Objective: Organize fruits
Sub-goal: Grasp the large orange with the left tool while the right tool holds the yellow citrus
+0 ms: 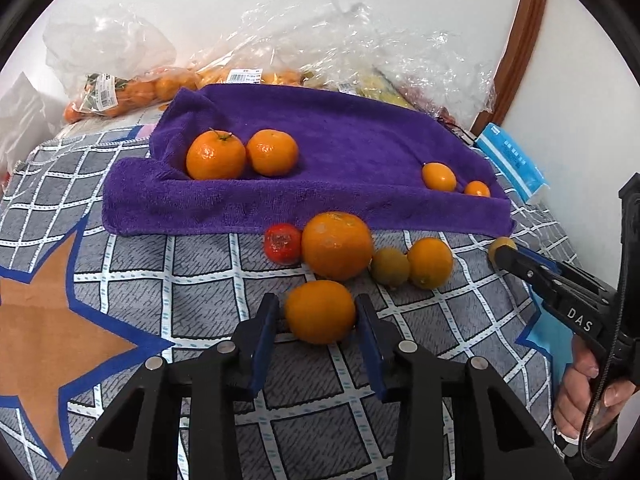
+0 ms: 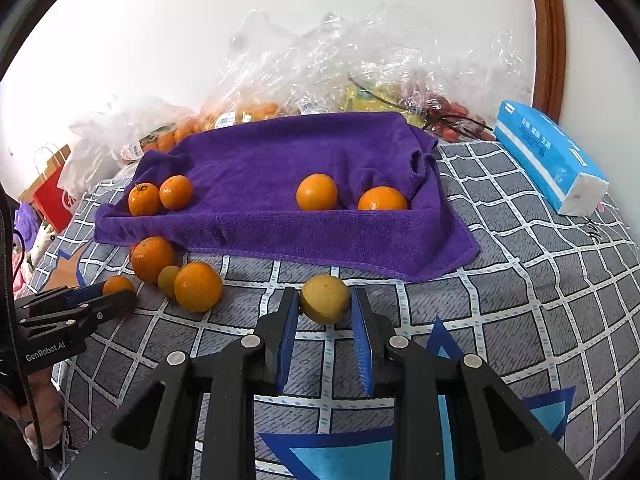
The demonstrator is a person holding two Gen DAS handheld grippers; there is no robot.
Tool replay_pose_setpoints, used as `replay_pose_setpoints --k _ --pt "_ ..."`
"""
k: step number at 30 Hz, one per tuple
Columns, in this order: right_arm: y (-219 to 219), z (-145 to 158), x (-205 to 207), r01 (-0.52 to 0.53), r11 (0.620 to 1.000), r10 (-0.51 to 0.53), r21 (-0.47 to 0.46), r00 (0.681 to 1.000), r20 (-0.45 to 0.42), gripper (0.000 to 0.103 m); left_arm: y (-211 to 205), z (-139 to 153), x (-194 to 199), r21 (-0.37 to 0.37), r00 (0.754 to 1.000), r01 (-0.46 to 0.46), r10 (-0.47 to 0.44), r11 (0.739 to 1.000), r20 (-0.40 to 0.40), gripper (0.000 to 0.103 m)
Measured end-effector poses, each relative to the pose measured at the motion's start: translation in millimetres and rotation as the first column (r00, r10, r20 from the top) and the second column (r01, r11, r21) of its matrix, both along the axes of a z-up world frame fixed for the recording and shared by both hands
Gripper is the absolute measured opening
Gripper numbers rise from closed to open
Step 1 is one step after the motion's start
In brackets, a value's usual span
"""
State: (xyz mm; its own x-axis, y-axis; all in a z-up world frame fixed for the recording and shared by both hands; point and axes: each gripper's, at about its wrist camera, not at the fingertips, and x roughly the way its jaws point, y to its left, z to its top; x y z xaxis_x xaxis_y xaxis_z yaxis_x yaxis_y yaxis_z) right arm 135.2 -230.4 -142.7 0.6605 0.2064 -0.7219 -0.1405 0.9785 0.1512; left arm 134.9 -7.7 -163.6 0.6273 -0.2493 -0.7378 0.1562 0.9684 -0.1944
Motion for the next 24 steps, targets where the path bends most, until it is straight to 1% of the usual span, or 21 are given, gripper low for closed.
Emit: replay_pose_setpoints --k 9,12,15,18,19,21,24 --pt "13 0 -1 -0.057 0.998 0.057 -0.036 0.998 0.0 0.026 3 -1 0 -0.02 1.0 -0.001 0.001 1.0 0.0 0.037" --pt "14 -4 3 -0.057 0.997 0.055 -0.044 0.998 -0.027 0.026 4 -1 0 -0.027 1.0 -0.002 0.002 1.0 0.0 0.037" --pt "15 -7 5 -0.056 0.997 0.054 -0.05 0.997 -0.046 0.027 7 -1 0 -0.052 1.0 -0.003 0.003 0.999 -0.002 0.037" --pt "18 -11 8 -0.068 0.996 0.063 -0.061 0.995 -0.071 0.028 6 -1 0 -0.054 1.0 -0.005 0.005 0.999 -0.002 0.037" --pt "21 -12 9 -0.068 0.995 0.062 -0.077 0.995 -0.081 0.028 6 -1 0 -0.054 1.0 -0.005 0.005 0.999 -0.002 0.037" --pt "23 -12 8 -0.07 0.994 0.064 -0.089 0.995 -0.074 0.027 6 -1 0 -0.056 1.0 -0.005 0.005 0.998 -0.002 0.037" --pt "20 -11 7 -0.072 0.995 0.067 -0.074 0.996 -0.063 0.027 7 -1 -1 -0.065 1.0 -0.006 0.006 0.998 0.0 0.037"
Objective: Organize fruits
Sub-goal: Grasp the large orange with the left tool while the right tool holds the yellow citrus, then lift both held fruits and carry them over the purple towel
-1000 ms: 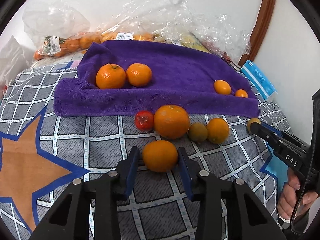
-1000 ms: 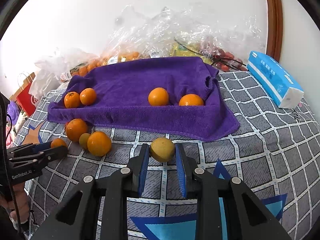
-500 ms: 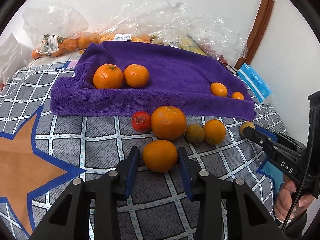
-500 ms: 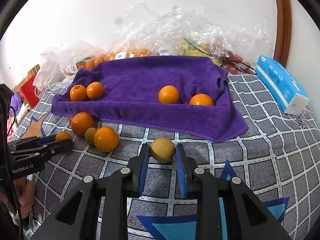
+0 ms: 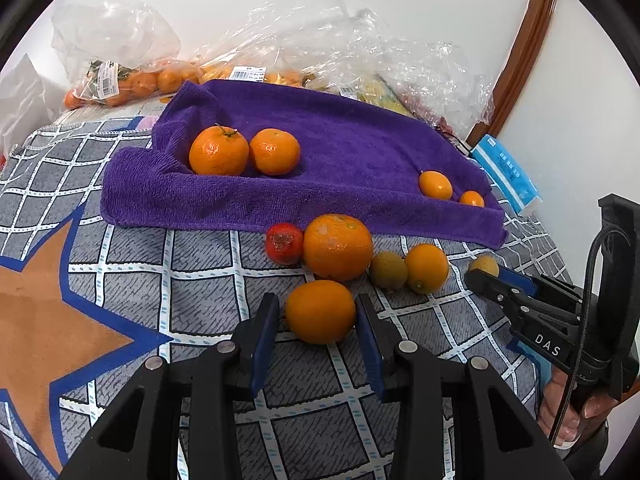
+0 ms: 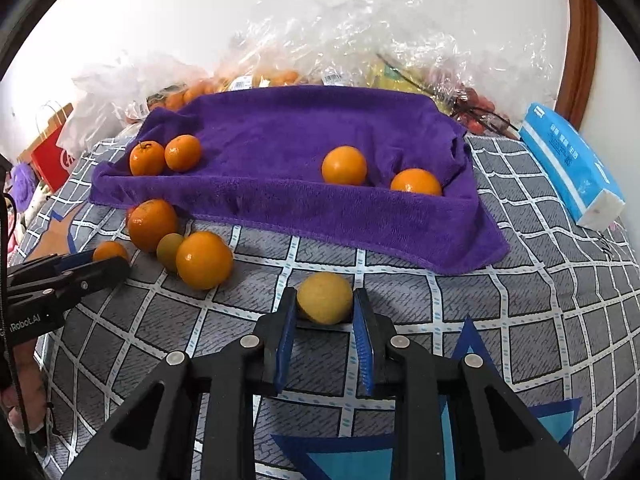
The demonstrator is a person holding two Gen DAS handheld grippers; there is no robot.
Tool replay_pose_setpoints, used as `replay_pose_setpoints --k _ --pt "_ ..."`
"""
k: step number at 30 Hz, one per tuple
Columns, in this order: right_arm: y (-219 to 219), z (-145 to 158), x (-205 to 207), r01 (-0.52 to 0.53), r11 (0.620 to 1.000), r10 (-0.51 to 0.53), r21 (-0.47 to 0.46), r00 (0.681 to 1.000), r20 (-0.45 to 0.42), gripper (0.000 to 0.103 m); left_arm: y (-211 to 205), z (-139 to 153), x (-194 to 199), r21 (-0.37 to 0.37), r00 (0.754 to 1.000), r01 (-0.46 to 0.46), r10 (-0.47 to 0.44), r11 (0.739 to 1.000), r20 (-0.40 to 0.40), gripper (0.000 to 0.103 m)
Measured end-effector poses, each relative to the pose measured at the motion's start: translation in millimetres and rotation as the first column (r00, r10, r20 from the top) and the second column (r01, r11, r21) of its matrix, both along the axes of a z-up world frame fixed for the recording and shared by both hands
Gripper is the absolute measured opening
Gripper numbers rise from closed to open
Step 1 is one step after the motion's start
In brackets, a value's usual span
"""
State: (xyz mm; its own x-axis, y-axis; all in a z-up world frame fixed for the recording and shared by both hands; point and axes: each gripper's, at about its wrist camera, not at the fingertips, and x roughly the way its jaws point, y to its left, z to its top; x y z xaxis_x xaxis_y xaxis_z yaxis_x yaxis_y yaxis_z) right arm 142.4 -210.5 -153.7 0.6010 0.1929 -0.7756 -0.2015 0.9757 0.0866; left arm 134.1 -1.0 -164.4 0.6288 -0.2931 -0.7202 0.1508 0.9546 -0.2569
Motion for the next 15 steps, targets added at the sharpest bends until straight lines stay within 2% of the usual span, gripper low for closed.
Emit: replay_pose_setpoints --k 15 --pt "-14 12 -11 0.052 0.996 -0.057 0.067 0.995 0.079 0.027 4 13 -13 -0.001 0.995 -0.026 0.026 1.0 0.098 0.037"
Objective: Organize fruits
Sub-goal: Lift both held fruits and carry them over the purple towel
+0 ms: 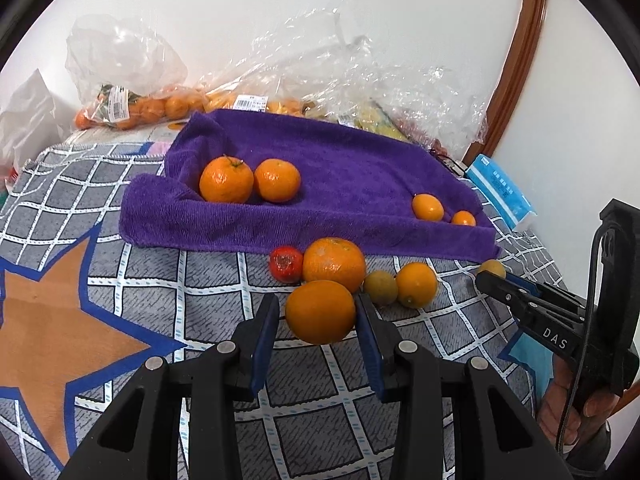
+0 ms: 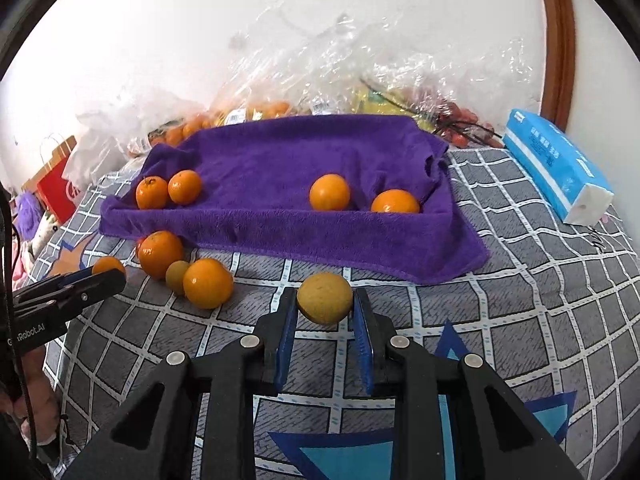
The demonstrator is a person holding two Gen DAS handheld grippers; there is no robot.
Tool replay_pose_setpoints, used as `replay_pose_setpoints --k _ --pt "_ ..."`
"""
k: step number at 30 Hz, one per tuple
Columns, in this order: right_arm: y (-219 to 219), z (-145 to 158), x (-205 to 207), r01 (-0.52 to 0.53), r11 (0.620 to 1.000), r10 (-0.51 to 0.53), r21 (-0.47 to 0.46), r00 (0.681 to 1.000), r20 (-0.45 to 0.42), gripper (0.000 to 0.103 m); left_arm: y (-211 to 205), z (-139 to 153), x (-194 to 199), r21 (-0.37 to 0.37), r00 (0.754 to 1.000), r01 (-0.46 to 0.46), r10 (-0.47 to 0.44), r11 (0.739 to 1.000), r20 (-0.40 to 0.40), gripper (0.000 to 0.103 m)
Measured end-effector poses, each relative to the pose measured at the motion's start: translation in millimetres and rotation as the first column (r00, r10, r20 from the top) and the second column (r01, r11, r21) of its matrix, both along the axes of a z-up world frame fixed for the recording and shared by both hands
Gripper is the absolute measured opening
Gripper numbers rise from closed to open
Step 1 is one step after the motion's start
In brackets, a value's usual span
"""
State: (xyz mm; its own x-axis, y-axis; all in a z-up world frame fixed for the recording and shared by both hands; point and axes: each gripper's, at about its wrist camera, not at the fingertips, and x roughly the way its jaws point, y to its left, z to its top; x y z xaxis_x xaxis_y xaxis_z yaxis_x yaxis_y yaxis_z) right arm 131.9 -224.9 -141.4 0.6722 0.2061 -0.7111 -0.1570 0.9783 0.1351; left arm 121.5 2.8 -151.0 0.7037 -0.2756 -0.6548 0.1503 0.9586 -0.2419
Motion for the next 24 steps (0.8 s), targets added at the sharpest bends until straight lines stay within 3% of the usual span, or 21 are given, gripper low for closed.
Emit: replay_pose_setpoints --k 8,16,24 --pt "-9 15 -2 0.002 1.0 -0.002 0.003 1.0 0.015 0.027 11 17 -1 -0.014 0.999 -0.046 0.046 0.999 -0.006 0.037" --pt "-6 76 7 0.004 1.0 -0.004 0.003 0.991 0.137 0.027 12 68 6 0.039 0.993 -0.065 0.06 0.997 0.105 0.037" --pt "-1 100 40 0.01 1.0 -0.01 -0.001 0.985 0.175 0.027 10 92 36 0.084 0.981 -0.114 0.099 0.99 0.169 0.037"
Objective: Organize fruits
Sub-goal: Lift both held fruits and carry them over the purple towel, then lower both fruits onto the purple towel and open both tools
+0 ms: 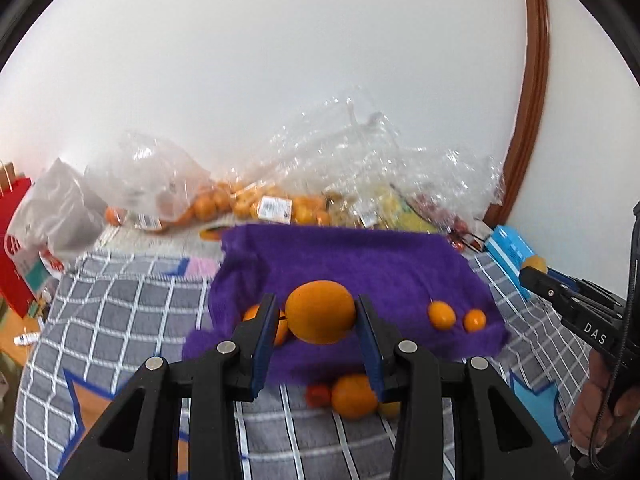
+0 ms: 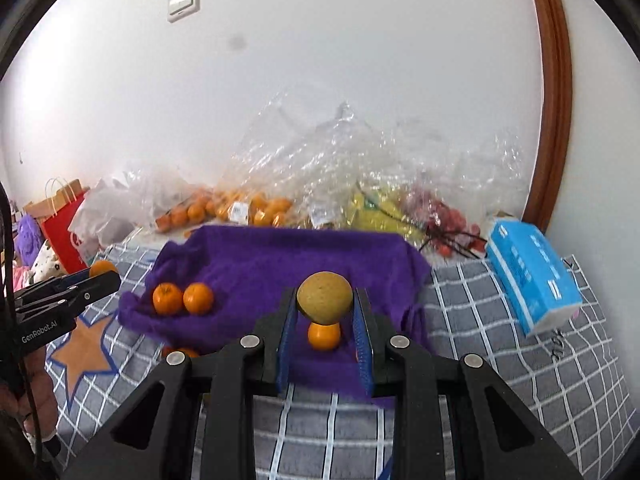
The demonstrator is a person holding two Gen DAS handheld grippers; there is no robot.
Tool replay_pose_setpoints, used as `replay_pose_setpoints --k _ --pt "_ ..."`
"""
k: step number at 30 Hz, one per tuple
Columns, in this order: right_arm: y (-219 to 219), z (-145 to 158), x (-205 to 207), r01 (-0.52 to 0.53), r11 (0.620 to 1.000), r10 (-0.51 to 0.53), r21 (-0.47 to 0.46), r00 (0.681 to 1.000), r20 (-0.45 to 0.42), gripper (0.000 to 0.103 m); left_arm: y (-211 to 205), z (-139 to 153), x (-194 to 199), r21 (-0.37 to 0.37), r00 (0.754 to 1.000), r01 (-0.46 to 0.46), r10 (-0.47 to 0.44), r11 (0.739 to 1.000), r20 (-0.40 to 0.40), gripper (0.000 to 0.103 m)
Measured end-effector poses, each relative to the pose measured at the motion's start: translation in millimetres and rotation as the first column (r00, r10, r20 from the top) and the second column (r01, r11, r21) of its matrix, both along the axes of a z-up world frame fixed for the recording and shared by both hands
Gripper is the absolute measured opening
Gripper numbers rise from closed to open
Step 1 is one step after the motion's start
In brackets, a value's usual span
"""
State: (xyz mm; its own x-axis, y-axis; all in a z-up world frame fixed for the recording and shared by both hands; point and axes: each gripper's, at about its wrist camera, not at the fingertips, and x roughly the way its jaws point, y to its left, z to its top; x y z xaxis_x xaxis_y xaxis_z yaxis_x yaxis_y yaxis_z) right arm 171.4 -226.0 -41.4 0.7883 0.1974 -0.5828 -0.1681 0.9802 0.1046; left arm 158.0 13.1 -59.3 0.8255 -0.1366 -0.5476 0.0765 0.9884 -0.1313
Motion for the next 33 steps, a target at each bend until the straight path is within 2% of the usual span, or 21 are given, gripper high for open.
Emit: replay_pose_setpoints --k 10,17,20,25,33 --pt "-5 1 38 0.011 1.0 -0.011 0.022 1.0 0.013 0.027 1 6 44 -0.047 0.999 -0.034 0.034 0.998 -0.002 0.037" --pt "-16 -39 62 0.032 0.999 -0.03 0.028 0.997 -0.076 0.027 -6 -19 63 -0.029 0.999 -0.025 0.024 0.999 -0.023 0.037" --pt "-23 -44 65 0.048 0.999 -0.047 0.016 0.996 -0.081 0.027 -3 -28 67 -0.06 0.999 -0.006 0.003 0.998 -0.037 0.037" --pt "-34 -53 72 0.066 0.997 -0.061 0.048 0.993 -0.1 0.027 0 -37 66 -0.093 0.998 0.023 -0.028 0.995 -0.047 0.037" --pt "-22 -78 84 0.044 0.999 -0.039 0.028 0.986 -0.16 0.027 -5 -46 70 -0.107 0.996 0.045 -0.052 0.993 -0.069 0.037"
